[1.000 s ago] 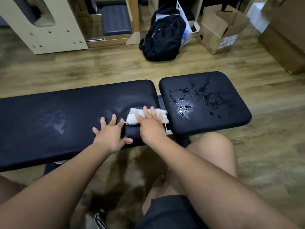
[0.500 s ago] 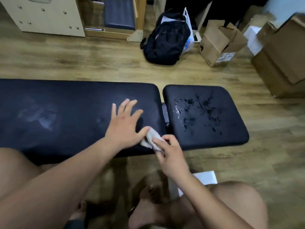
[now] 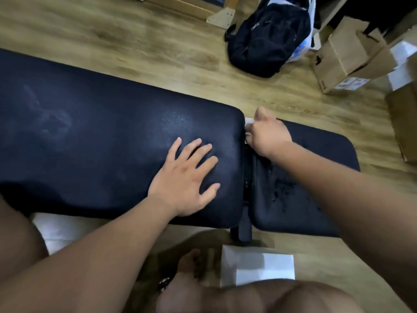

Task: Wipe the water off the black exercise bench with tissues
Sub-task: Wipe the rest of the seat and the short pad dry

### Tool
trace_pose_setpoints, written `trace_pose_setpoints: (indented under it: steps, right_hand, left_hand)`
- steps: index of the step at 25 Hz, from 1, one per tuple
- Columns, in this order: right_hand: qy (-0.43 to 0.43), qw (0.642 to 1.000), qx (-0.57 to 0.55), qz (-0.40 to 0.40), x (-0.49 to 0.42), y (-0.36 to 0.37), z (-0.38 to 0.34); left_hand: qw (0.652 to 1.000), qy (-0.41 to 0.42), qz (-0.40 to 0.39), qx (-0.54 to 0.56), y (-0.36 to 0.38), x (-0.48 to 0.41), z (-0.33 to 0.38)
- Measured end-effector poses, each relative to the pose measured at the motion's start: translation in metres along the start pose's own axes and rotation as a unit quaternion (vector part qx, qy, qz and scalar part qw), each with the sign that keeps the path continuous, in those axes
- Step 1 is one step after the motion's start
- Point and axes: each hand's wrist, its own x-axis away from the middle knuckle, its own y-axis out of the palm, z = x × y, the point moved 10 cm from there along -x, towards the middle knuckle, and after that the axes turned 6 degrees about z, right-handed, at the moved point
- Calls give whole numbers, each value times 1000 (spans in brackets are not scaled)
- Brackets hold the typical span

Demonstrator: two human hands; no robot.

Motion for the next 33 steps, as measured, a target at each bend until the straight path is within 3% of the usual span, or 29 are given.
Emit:
trace_pose_setpoints:
  steps: [6,10,13,17,22,27,33]
  right_hand:
    - [93,995,-43,-15,8,5,2]
    - [86,992,-87,6,54,-4,-1]
    - [84,993,-75,15,19,-1,9]
    - [183,978,-94,35,-14,-3,32]
    - [150,977,-141,54,90,-9,-8]
    - [163,967,-194,-13,199,2,-26]
    - [189,967,-164,41,104,-10,10]
  left_hand:
    - [1000,-4,26,-8,-5,0,0]
    - [999,-5,31,-12,-5,0,-1]
    - [999,-1,35,-5,-7,0,-2]
    - [999,-3,35,3,-8,-1,-4]
    - [1000,-9,19,3,-6,0,-4]
    - [1000,-9,20,-6,-3,-1,-6]
    - [1000,-5,13,-8,-4,-1,-4]
